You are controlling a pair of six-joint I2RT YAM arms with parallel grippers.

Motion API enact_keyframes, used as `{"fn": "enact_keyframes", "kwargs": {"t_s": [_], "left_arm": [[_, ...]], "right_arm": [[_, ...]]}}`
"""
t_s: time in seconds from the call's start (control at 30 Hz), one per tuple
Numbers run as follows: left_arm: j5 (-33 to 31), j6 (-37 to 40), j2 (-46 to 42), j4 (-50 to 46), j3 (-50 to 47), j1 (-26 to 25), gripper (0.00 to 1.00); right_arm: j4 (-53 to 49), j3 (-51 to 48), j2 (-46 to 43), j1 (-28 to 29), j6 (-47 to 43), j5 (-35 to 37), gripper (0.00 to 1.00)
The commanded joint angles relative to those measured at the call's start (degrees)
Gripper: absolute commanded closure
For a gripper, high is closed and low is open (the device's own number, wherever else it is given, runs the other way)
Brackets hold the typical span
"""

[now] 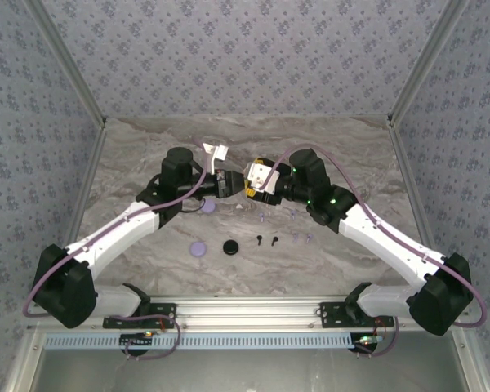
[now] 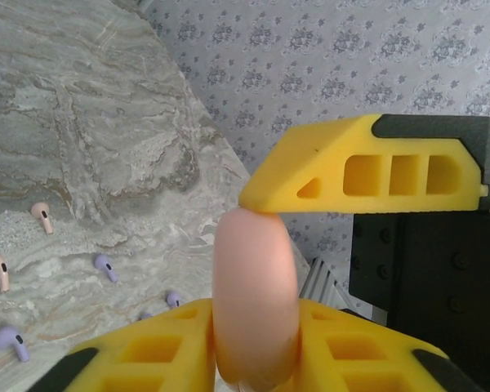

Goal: Insert wireless bluetooth earbuds into charging case

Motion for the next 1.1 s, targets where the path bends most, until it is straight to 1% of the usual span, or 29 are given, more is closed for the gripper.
{"fn": "enact_keyframes", "kwargs": {"t_s": [0.0, 0.03, 0.1, 0.17, 0.3, 0.43, 0.53, 0.6, 0.67, 0.77, 0.87, 1.07], "left_arm": [[1.25, 0.74, -0.08, 1.84, 2.01, -0.53, 0.78], [1.21, 0.92, -0.23, 1.75, 2.02, -0.51, 0.81], [0.75, 1.66, -0.75, 1.41, 1.96, -0.53, 0.83], [-0.54, 2.79, -1.58, 1.0, 1.7, -0.48, 0.85], [-3.9, 7.12, -4.24, 2.1, 0.21, -0.53, 0.92], [-7.58, 14.94, -7.7, 7.04, -3.11, -0.84, 0.99], [-10.98, 24.31, -10.2, 9.64, -5.35, -2.21, 1.0], [-11.41, 30.32, -11.28, 11.62, -6.76, -3.01, 1.0], [-10.15, 34.97, -11.67, 14.08, -7.67, -3.61, 1.0], [-7.15, 39.6, -11.21, 14.89, -7.12, -4.07, 1.0], [-5.89, 41.63, -10.34, 13.7, -5.53, -4.82, 1.0], [-4.77, 42.99, -9.31, 12.73, -4.34, -5.59, 1.0]], "right_arm": [[-0.34, 1.3, 0.12, 0.37, 0.07, 0.76, 0.42], [-0.58, 1.51, 0.17, 0.34, 0.17, 0.87, 0.41], [-1.94, 2.19, 0.2, 0.14, 0.94, 0.4, 0.32], [-4.11, 3.05, -0.26, -0.53, 2.52, -0.88, 0.19], [-7.11, 2.77, -2.7, -1.96, 5.83, -4.39, 0.01], [-6.93, 0.34, -7.43, -5.96, 12.87, -12.61, 0.0], [-1.95, -2.72, -11.47, -10.05, 20.69, -19.18, 0.0], [2.86, -5.03, -13.56, -12.05, 26.52, -21.89, 0.0], [6.58, -6.56, -14.7, -12.47, 30.75, -22.12, 0.0], [8.24, -6.44, -14.69, -11.27, 32.63, -21.0, 0.0], [8.87, -5.68, -13.93, -9.69, 32.18, -18.34, 0.0], [9.0, -3.81, -11.51, -9.44, 31.77, -15.19, 0.02]]}}
